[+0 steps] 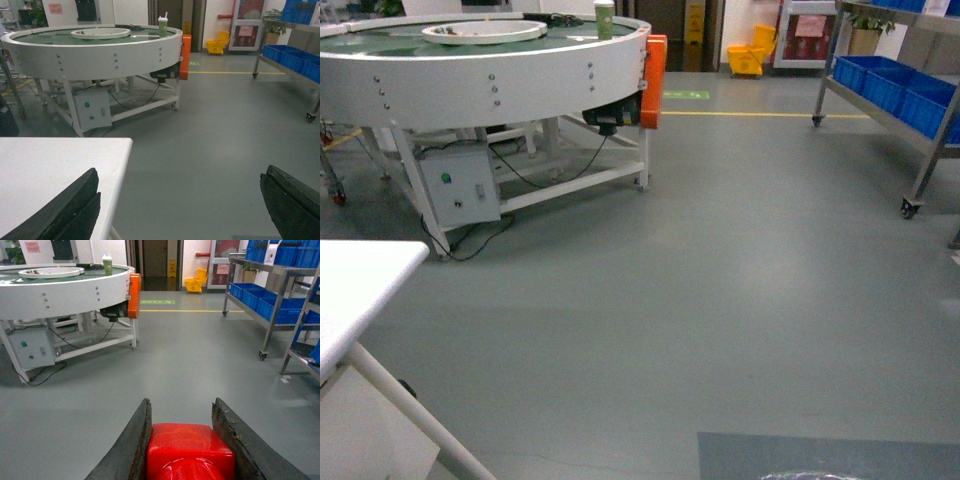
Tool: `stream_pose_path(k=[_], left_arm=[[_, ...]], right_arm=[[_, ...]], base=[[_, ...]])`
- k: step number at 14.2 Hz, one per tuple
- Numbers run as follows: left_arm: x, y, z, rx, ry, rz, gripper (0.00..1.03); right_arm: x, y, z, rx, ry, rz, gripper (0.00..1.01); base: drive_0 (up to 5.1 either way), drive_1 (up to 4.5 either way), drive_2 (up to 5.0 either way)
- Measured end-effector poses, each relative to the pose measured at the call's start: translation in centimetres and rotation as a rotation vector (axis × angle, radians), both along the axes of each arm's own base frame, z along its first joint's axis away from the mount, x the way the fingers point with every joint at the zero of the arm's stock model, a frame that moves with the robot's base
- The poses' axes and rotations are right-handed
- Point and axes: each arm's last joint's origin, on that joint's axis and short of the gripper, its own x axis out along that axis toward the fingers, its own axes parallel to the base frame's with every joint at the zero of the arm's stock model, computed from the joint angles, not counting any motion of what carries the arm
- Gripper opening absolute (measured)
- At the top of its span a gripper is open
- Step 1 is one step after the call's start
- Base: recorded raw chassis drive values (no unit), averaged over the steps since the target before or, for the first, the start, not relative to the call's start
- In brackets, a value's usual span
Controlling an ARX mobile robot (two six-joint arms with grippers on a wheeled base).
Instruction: Pick red block from blue box to shelf
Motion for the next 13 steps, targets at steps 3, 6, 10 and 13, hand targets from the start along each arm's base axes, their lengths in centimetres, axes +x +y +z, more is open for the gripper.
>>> stream_pose_path(k=[3, 6, 10, 13], left_arm=[[0.0, 0.0, 0.0, 0.0, 0.0, 0.0, 0.98], [0.0, 0.0, 0.04, 0.0, -0.005, 0.0, 0.98], [0.0, 0.0, 0.06, 0.0, -0.006, 0.0, 0.98], [0.0, 0.0, 0.02, 0.0, -0.002, 0.0, 0.98]], right_arm=[[0.0, 0.0, -0.04, 0.0, 0.004, 0.0, 0.29], [0.0, 0.0, -0.01, 0.0, 0.001, 0.0, 0.29], [0.0, 0.0, -0.05, 0.0, 0.005, 0.0, 0.29], [0.0, 0.0, -0.02, 0.0, 0.002, 0.0, 0.29]], base=[[0.0, 4.27, -4.3], [0.0, 4.32, -4.3], [0.0, 4.27, -4.4], [0.8, 3.56, -4.5]])
